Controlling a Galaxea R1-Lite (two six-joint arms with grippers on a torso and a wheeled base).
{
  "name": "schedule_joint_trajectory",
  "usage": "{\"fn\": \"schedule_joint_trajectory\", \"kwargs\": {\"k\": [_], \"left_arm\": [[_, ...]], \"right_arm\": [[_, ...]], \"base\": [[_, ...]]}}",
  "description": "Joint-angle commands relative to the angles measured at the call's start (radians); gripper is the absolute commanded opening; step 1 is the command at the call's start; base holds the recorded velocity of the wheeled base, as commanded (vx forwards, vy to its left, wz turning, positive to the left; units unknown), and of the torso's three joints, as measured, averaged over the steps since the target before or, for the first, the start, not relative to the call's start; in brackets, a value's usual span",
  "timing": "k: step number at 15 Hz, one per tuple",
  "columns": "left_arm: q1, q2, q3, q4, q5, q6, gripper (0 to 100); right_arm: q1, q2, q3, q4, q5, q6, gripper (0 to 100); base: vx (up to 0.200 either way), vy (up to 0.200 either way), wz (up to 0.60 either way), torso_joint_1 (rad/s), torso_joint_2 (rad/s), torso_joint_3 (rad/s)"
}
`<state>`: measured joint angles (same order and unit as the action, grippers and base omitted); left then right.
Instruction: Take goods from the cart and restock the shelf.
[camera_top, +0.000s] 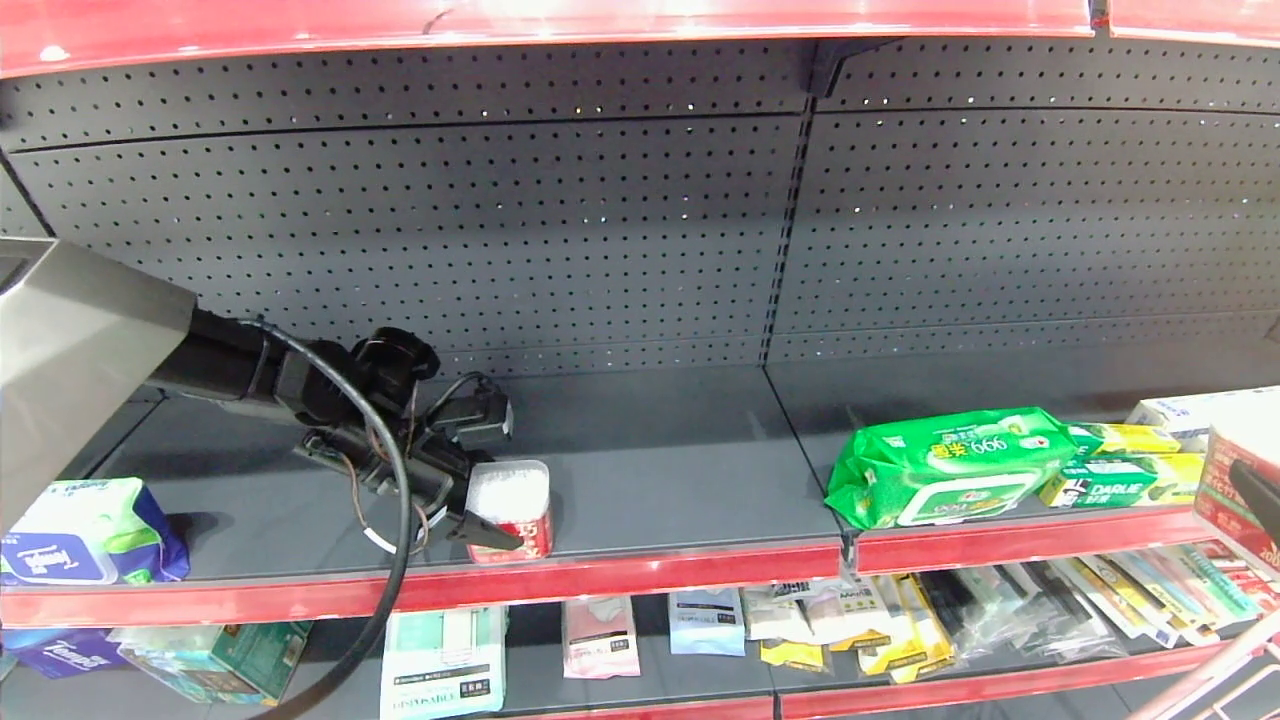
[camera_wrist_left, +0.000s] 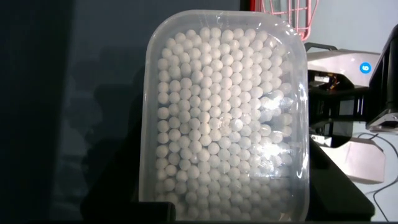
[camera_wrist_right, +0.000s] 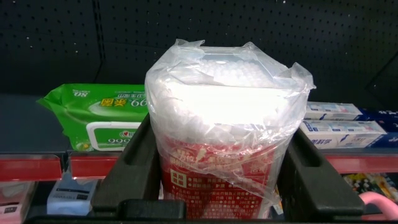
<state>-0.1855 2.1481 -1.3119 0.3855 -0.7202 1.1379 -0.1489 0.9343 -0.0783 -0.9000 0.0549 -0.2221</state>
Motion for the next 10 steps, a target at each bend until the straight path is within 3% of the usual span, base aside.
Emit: {"fn": "schedule_joint_trajectory", "kwargs": {"k": [1,10], "left_arm": [[0.0,0.003,0.008,-0.001,0.001,-0.001,0],[0.0,0.003,0.037,-0.022,0.01,-0.001,0]], "right_arm": [[0.0,0.003,0.0,0.0,0.0,0.0,0],[0.0,0.006,-0.001,0.0,-0.001,0.0,0]], "base": [[0.0,0.0,0.0,0.0,0.0,0.0],[0.0,0.0,0.0,0.0,0.0,0.0]]}}
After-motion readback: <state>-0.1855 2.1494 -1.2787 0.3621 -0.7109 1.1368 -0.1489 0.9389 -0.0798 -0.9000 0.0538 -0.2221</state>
